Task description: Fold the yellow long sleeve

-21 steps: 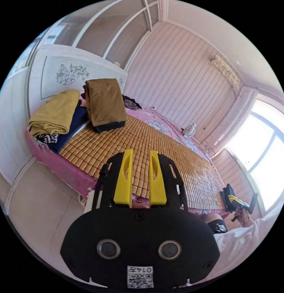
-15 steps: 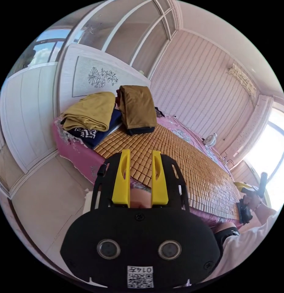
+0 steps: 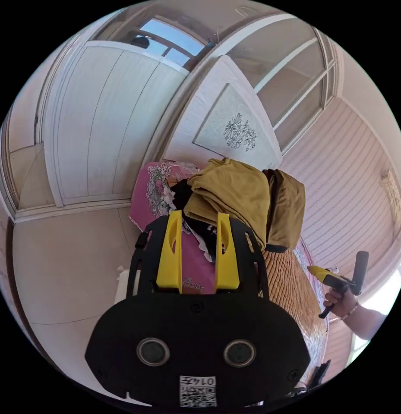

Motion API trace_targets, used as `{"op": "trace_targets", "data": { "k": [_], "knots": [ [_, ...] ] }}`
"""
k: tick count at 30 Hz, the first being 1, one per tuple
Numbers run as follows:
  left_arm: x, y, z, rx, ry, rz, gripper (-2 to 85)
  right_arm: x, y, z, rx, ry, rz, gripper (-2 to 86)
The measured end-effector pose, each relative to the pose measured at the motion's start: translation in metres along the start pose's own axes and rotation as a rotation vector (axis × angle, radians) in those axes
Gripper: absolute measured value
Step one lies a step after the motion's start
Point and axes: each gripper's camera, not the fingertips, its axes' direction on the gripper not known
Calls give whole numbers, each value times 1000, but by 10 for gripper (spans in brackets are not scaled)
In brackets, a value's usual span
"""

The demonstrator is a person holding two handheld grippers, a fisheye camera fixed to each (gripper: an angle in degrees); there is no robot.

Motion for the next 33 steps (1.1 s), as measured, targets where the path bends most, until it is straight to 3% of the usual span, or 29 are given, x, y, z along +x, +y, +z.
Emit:
{"op": "trace_targets", "data": {
  "k": [5, 8, 11, 15, 18, 22, 25, 29, 31, 33],
  "knots": [
    [-16, -42, 61, -158, -28, 30, 121, 35, -55, 70, -47, -47, 106, 136],
    [-11, -58, 74, -235, 10, 68, 75, 50, -84, 103, -56, -83, 181, 132],
    [6, -75, 64, -248, -73, 137, 34, 69, -107, 114, -86, -257, 298, 81],
    [51, -101, 33, -178, -113, 330, 12, 59, -136, 70, -40, -228, 139, 35],
    [102, -117, -4, -63, -44, 495, 3, 57, -149, 9, 96, -209, 83, 25],
    [140, -97, -64, -39, 356, 684, 0, 56, -102, -80, 245, -259, 16, 22],
    [131, -45, -84, -196, 506, 604, 0, 59, -17, -105, 155, -291, 31, 30],
    [97, 69, -46, -623, 326, 394, 0, 82, 91, -70, -183, -118, 267, 61],
    [84, 101, -35, -739, 263, 298, 0, 76, 119, -60, -182, -148, 318, 97],
    [75, 109, -40, -688, 286, 213, 0, 58, 110, -57, -153, -155, 261, 115]
  ]
}}
